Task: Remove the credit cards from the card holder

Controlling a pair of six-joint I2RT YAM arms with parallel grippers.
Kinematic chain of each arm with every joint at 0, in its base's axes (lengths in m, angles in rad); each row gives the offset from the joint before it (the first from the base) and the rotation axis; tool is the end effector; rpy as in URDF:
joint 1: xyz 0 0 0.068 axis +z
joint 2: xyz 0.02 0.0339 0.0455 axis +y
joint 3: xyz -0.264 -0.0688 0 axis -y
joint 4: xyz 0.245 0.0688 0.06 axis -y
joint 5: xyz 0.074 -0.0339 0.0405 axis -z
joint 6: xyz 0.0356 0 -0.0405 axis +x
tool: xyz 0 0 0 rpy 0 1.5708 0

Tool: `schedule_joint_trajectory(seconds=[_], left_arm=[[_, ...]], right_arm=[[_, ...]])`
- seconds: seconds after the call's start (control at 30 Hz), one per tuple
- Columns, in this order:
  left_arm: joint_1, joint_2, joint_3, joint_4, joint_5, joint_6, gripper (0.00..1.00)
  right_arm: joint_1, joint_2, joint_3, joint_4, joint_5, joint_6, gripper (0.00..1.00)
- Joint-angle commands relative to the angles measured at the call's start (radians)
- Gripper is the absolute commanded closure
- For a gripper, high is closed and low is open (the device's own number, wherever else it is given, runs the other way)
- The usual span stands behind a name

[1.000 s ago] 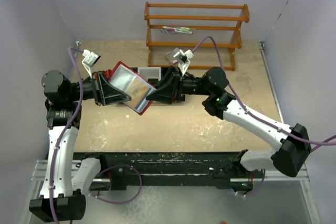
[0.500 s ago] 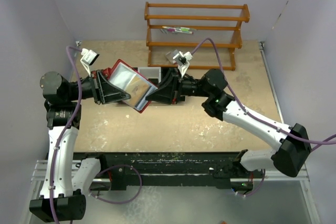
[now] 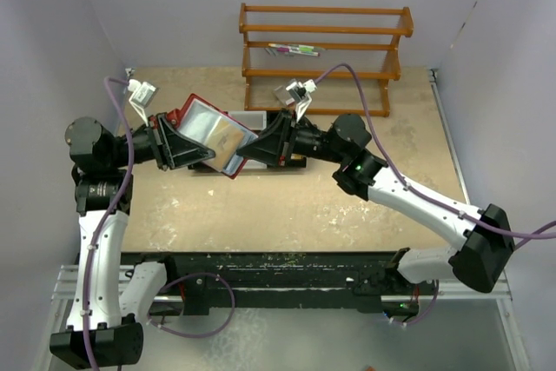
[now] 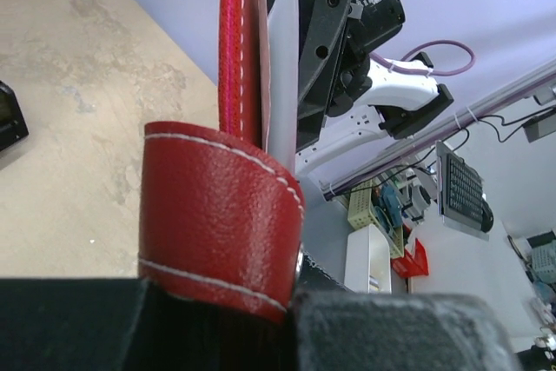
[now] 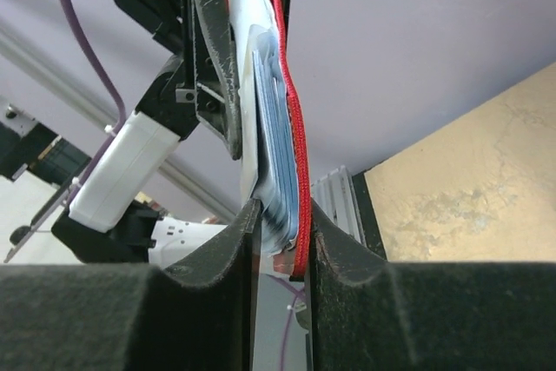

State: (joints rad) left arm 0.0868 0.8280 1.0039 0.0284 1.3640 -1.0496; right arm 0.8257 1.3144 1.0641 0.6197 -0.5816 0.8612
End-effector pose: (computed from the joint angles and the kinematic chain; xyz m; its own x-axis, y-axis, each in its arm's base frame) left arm 0.1542 -0.0216 0.4264 -0.7119 -0.2407 -0.6598 0.6418 0.1585 -0.7503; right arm 0.1904 0.2353 0.4038 -0.5699 0.3170 -0.7581 -0.8122 -0.0775 0.5782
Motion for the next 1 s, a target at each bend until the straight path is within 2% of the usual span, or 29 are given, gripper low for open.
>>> schedule_joint_trajectory(seconds=[0.0,0.13,0.33,0.43,0.47,0.53,0.57,0.63,0.67,0.7,0.73,0.8,0.9,0.97], left_arm=[[-0.007,-0.011,0.066,-0.066,0.027,0.089,0.87],[-0.006,-0.017,0.066,-0.057,0.032,0.084,0.87],[-0.007,-0.027,0.064,-0.028,0.048,0.066,0.84],[-0.007,-0.035,0.064,-0.03,0.053,0.079,0.79],[-0.008,-0.034,0.065,-0.038,0.053,0.09,0.73],[-0.007,-0.034,0.074,-0.066,0.053,0.122,0.47],[-0.007,-0.033,0.083,-0.1,0.048,0.169,0.28],[-0.007,-0.026,0.117,-0.215,0.028,0.268,0.09],[-0.007,-0.021,0.142,-0.326,0.007,0.384,0.02],[-0.007,-0.013,0.167,-0.382,-0.022,0.478,0.0],[-0.007,-0.005,0.197,-0.511,-0.073,0.588,0.01],[-0.007,0.008,0.249,-0.661,-0.221,0.782,0.01],[-0.007,-0.001,0.239,-0.703,-0.464,0.949,0.01],[-0.007,-0.012,0.203,-0.703,-0.535,1.035,0.01]], right_arm=[[0.006,0.015,0.022,0.058,0.142,0.056,0.73],[0.013,0.018,0.01,0.11,0.154,0.069,0.73],[0.032,0.032,0.007,0.152,0.18,0.078,0.83],[0.038,0.034,0.013,0.124,0.224,0.079,0.89],[0.039,0.033,0.014,0.105,0.243,0.076,0.91],[0.046,0.025,0.014,0.092,0.264,0.054,0.95],[0.05,0.02,0.015,0.081,0.277,0.043,0.99],[0.055,0.006,0.025,0.037,0.298,0.005,1.0],[0.058,0.0,0.034,0.003,0.312,-0.02,1.0],[0.061,-0.007,0.048,-0.046,0.326,-0.05,1.0],[0.063,-0.013,0.065,-0.099,0.344,-0.08,1.0],[0.071,-0.021,0.123,-0.255,0.42,-0.159,1.0],[0.085,-0.012,0.202,-0.495,0.561,-0.265,1.0],[0.102,0.023,0.292,-0.66,0.67,-0.337,1.0]])
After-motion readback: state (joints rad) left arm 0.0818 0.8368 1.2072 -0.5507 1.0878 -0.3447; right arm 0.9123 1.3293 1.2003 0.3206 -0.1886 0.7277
